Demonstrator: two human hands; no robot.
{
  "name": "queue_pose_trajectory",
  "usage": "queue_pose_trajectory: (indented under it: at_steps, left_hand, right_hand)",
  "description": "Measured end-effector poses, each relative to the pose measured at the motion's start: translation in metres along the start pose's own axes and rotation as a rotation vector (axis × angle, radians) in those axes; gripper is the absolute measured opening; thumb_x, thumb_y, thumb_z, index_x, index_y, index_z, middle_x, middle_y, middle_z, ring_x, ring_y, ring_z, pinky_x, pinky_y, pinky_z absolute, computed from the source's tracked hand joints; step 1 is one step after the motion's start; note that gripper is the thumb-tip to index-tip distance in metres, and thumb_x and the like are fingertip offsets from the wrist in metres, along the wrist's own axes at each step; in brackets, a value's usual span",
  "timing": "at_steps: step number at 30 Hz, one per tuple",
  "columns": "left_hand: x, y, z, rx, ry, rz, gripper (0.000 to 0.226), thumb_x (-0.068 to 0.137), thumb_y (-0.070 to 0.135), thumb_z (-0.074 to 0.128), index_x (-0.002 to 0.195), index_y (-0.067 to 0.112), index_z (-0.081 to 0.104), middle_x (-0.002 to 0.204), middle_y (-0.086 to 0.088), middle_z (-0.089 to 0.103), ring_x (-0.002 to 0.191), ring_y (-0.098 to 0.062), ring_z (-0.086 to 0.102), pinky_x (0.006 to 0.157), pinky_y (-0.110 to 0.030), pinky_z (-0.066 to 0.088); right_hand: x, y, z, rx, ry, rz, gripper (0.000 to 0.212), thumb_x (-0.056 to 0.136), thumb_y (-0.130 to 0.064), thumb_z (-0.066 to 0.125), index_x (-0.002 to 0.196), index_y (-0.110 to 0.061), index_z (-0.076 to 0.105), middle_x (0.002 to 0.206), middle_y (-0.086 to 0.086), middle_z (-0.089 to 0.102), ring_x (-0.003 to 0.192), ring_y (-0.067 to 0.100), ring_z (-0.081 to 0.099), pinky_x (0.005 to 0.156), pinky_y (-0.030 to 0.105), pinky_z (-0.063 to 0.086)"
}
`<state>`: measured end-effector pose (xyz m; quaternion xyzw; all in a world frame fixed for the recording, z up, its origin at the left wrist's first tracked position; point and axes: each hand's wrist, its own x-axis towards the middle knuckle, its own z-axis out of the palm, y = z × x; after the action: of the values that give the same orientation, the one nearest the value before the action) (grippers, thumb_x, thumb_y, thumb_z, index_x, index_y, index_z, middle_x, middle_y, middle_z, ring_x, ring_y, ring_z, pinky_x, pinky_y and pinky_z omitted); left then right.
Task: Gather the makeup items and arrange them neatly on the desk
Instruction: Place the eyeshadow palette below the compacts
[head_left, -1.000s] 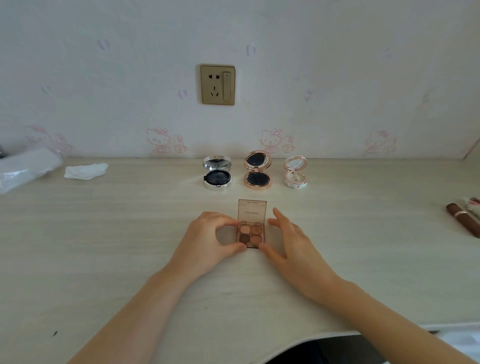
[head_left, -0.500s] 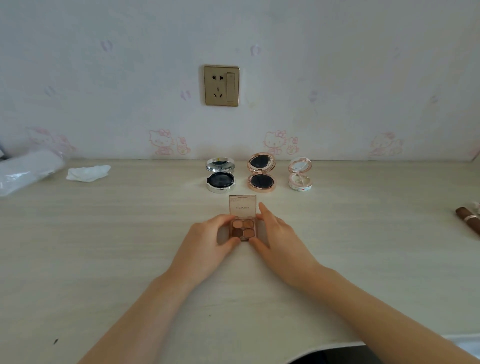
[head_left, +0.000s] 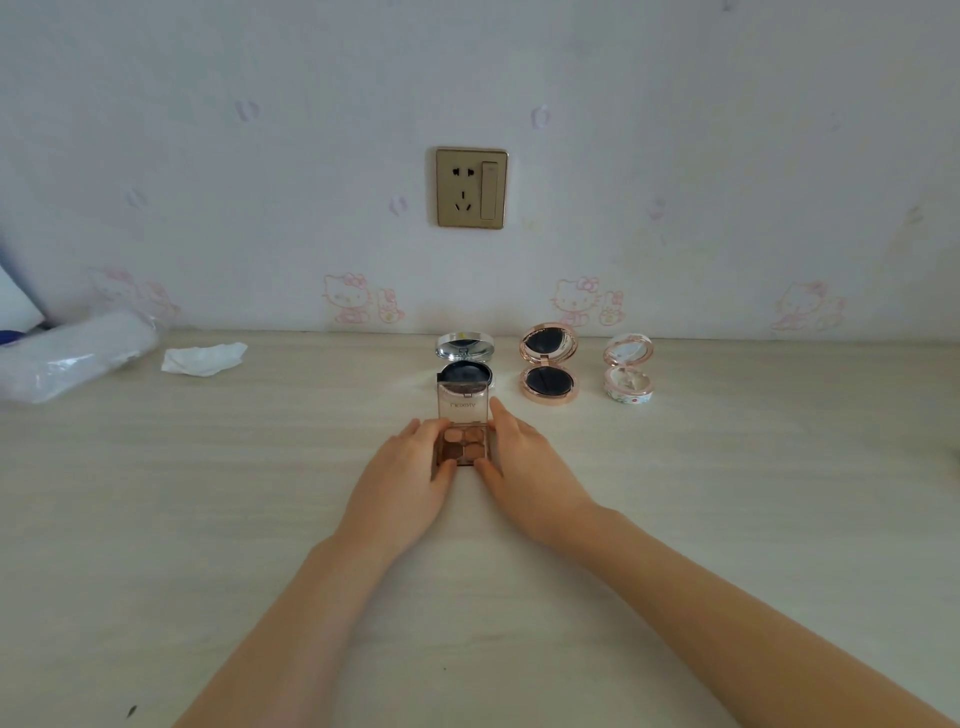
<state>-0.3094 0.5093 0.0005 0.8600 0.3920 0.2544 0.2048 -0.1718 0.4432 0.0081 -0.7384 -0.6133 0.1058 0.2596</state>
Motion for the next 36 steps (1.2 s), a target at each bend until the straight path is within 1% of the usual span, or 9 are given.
queue_pose_trajectory:
  at_steps: [9,15,19,21,23,26,29,32,36]
  left_hand:
    - [0.007,-0.006,0.0,-0.039,0.017,-0.009,0.037,0.089,0.016,0.058,0.126,0.02,0.054,0.115,-0.002,0.062,0.108,-0.021,0.057,0.091,-0.036,0.044]
    - [0.008,-0.009,0.002,-0.056,0.042,-0.001,0.036,0.087,0.016,0.061,0.123,0.018,0.056,0.117,0.002,0.062,0.11,-0.017,0.056,0.092,-0.027,0.042]
    - [0.008,-0.01,0.002,-0.047,0.069,0.001,0.039,0.087,0.017,0.063,0.125,0.019,0.056,0.121,0.002,0.06,0.115,-0.017,0.052,0.09,-0.018,0.036]
    - [0.006,-0.007,0.0,0.0,0.07,0.003,0.04,0.087,0.018,0.062,0.127,0.019,0.054,0.123,0.001,0.059,0.119,-0.017,0.049,0.092,-0.02,0.035]
    - [0.005,0.001,0.0,0.041,0.101,0.019,0.041,0.088,0.017,0.06,0.129,0.018,0.053,0.125,0.0,0.058,0.122,-0.017,0.047,0.094,-0.022,0.035]
    - [0.001,0.022,0.003,0.026,0.148,0.088,0.036,0.089,0.017,0.057,0.124,0.021,0.056,0.118,0.002,0.059,0.116,-0.014,0.049,0.091,-0.021,0.039]
    - [-0.004,0.048,0.014,0.012,0.106,0.124,0.037,0.091,0.018,0.054,0.128,0.022,0.055,0.119,0.003,0.058,0.116,-0.013,0.05,0.095,-0.03,0.045]
    - [-0.011,0.076,0.031,0.026,0.093,0.18,0.04,0.091,0.017,0.054,0.131,0.02,0.053,0.126,0.005,0.058,0.125,-0.011,0.043,0.098,-0.025,0.04]
    - [-0.018,0.114,0.056,0.013,0.037,0.244,0.038,0.092,0.016,0.052,0.129,0.02,0.054,0.122,0.003,0.059,0.122,-0.01,0.046,0.095,-0.028,0.043]
  right_hand:
    - [0.007,0.004,0.0,-0.026,0.02,0.002,0.061,0.095,-0.019,0.047,0.147,-0.005,0.019,0.131,0.012,0.051,0.123,0.03,0.044,0.103,0.038,0.036]
    - [0.006,0.005,0.003,-0.041,0.024,-0.024,0.059,0.095,-0.019,0.046,0.147,-0.007,0.02,0.134,0.01,0.049,0.126,0.028,0.042,0.105,0.036,0.033]
    - [0.002,0.007,-0.001,-0.056,0.011,-0.023,0.061,0.096,-0.022,0.046,0.149,-0.008,0.017,0.138,0.011,0.045,0.129,0.027,0.038,0.108,0.033,0.03]
    - [-0.003,0.009,-0.006,-0.088,0.006,-0.029,0.062,0.096,-0.023,0.046,0.149,-0.009,0.016,0.14,0.012,0.042,0.131,0.026,0.034,0.108,0.031,0.027]
    - [-0.008,0.014,-0.014,-0.141,0.001,-0.037,0.063,0.097,-0.025,0.046,0.149,-0.01,0.015,0.142,0.012,0.039,0.134,0.025,0.031,0.108,0.03,0.025]
    - [-0.02,0.023,-0.029,-0.227,0.013,-0.045,0.063,0.097,-0.026,0.047,0.149,-0.01,0.015,0.143,0.011,0.038,0.136,0.025,0.029,0.109,0.031,0.025]
    - [-0.039,0.038,-0.046,-0.341,0.035,-0.062,0.061,0.098,-0.029,0.045,0.149,-0.01,0.018,0.142,0.009,0.04,0.137,0.025,0.028,0.11,0.03,0.024]
    - [-0.062,0.058,-0.065,-0.387,0.066,-0.033,0.06,0.098,-0.031,0.043,0.149,-0.01,0.02,0.145,0.007,0.037,0.14,0.023,0.025,0.112,0.029,0.023]
    - [-0.099,0.089,-0.094,-0.427,0.114,0.03,0.055,0.099,-0.032,0.043,0.147,-0.012,0.026,0.145,0.006,0.039,0.14,0.021,0.026,0.111,0.028,0.024]
